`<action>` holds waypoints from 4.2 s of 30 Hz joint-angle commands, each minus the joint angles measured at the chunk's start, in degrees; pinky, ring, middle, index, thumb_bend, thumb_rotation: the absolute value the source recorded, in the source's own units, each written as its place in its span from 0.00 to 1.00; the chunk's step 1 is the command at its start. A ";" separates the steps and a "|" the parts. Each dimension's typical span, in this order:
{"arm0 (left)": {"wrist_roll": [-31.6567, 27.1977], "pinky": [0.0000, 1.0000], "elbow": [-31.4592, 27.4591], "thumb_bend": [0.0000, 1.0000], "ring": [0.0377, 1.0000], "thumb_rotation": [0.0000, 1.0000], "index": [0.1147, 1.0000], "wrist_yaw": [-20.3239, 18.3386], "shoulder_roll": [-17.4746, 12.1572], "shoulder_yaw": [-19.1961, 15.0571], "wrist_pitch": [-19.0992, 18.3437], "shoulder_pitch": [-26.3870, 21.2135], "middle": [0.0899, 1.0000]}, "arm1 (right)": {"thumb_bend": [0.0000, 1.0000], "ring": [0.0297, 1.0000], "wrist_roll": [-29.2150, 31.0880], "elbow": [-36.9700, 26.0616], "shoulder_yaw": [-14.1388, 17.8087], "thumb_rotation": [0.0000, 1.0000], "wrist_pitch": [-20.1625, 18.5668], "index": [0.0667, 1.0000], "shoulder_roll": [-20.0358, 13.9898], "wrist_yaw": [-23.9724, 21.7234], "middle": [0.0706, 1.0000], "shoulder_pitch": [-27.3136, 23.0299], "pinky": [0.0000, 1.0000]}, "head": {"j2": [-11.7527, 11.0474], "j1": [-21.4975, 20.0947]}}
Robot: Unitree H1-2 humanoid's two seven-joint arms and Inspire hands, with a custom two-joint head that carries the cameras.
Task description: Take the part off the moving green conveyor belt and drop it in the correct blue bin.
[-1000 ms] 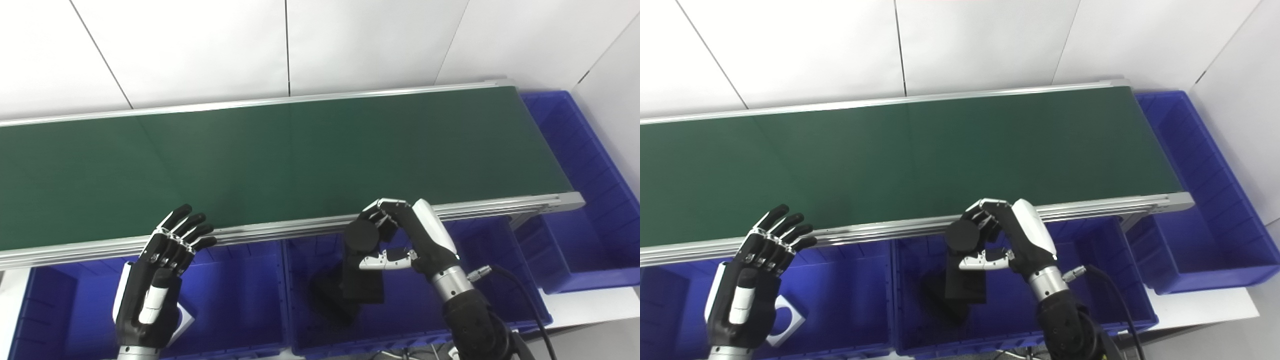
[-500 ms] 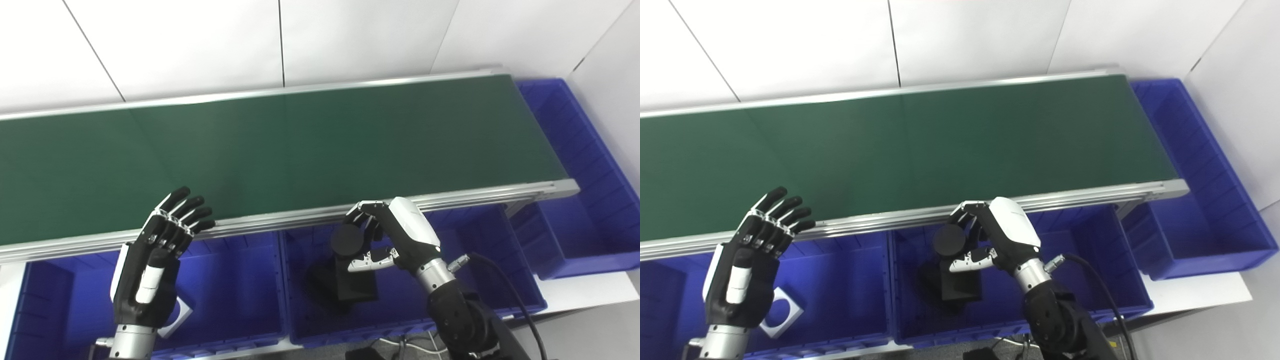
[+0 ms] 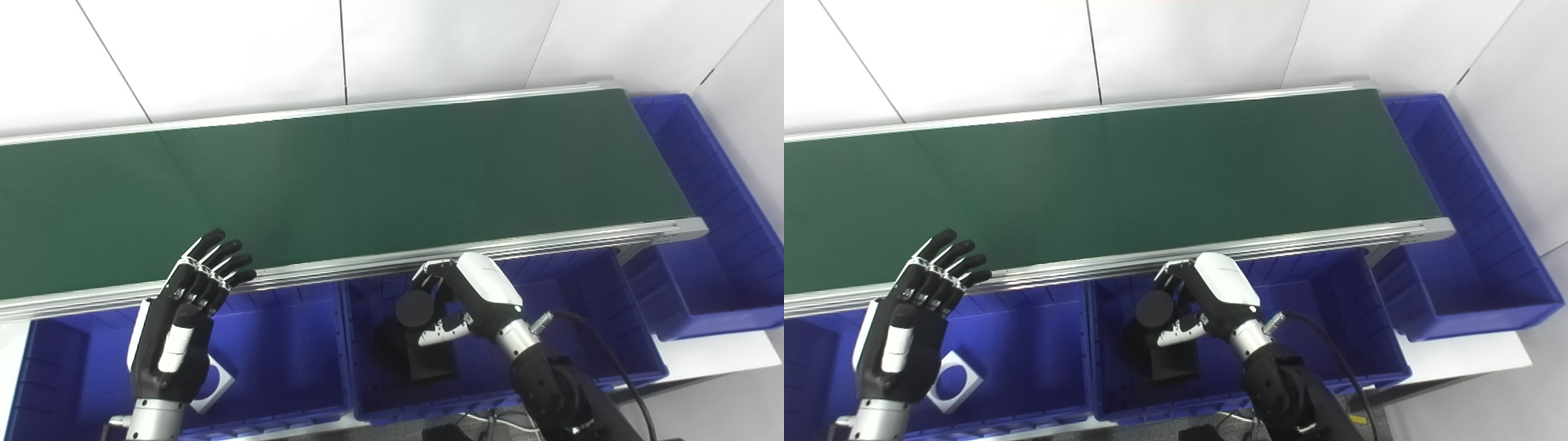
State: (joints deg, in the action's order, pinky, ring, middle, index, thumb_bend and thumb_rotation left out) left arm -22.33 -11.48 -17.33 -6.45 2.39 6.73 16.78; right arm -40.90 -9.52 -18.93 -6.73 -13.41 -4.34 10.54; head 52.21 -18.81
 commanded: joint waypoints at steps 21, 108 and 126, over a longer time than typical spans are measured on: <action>0.11 0.70 -2.35 0.80 0.74 0.64 0.81 -0.51 0.21 0.44 0.86 0.21 0.77 | 0.88 0.75 -0.31 -6.66 0.81 0.71 -2.21 0.89 -1.18 -5.81 0.82 1.05 0.68 | -1.43 1.77; 16.56 0.76 13.36 0.87 0.78 0.70 0.85 4.01 4.54 5.94 17.26 1.30 0.81 | 0.74 0.76 40.68 7.62 7.54 0.58 31.47 0.83 7.24 -6.58 0.78 3.79 0.71 | -15.25 25.47; 17.13 0.74 8.64 0.84 0.78 0.71 0.84 4.54 4.94 5.97 12.47 0.66 0.80 | 0.74 0.76 39.43 4.28 8.32 0.56 27.92 0.83 6.85 -5.98 0.78 3.75 0.71 | -10.83 25.15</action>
State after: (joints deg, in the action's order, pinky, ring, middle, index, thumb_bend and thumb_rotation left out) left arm -5.47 -1.26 -13.33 -1.67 8.14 18.79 17.60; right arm -1.61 -2.81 -10.95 21.54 -6.66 -10.54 14.69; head 41.22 6.24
